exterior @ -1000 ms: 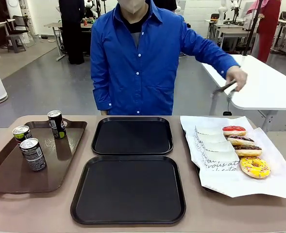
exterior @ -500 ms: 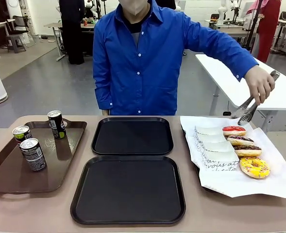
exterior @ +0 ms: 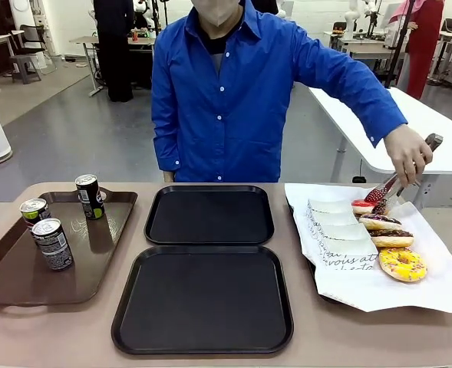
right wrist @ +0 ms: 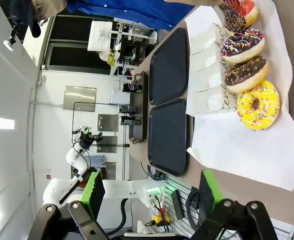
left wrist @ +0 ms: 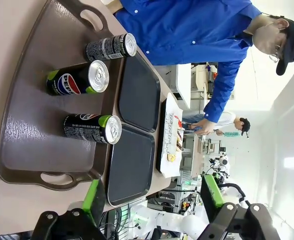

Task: Set up donuts and drinks on trays.
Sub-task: Pick up one Pepsi coke and place it on the Flat Tray.

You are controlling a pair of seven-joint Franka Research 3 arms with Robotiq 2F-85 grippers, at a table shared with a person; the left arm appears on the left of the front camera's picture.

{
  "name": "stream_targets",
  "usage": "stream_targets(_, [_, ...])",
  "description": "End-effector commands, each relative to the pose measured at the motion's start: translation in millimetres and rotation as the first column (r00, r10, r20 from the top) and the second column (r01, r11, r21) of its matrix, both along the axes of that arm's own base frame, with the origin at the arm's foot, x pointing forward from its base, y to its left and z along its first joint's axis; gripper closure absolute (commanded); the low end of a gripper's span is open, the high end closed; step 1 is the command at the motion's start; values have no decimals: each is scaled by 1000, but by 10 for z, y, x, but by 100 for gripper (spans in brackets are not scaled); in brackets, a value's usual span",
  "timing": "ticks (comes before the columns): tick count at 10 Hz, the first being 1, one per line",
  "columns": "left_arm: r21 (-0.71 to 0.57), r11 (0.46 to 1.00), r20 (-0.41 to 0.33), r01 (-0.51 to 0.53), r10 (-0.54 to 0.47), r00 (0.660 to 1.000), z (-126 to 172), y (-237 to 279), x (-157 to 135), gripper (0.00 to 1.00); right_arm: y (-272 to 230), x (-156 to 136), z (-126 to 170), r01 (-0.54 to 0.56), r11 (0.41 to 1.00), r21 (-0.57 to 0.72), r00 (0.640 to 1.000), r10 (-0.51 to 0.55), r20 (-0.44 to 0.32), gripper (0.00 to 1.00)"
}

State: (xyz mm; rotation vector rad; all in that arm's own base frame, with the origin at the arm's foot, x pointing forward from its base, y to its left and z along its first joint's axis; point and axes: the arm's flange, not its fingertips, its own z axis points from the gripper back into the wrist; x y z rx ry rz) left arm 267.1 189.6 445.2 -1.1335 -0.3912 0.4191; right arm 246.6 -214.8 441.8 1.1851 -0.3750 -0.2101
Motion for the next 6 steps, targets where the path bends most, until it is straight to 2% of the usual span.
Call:
stream_targets(1, [-20, 1000, 8, -5, 5, 1000, 15, -5, 6, 0, -3, 24, -1, -2, 1000, 16, 1000, 1, 26, 0])
stream_targets(4, [-20, 1000, 8, -5, 5, 1000, 15, -5, 6, 0, -3, 24, -1, -2, 1000, 16, 1000, 1, 26, 0])
stream_targets(6, [37, 999, 14, -2, 2, 1000, 59, -43, -28, 0, -3, 24, -1, -2, 1000, 16, 1000, 1, 26, 0])
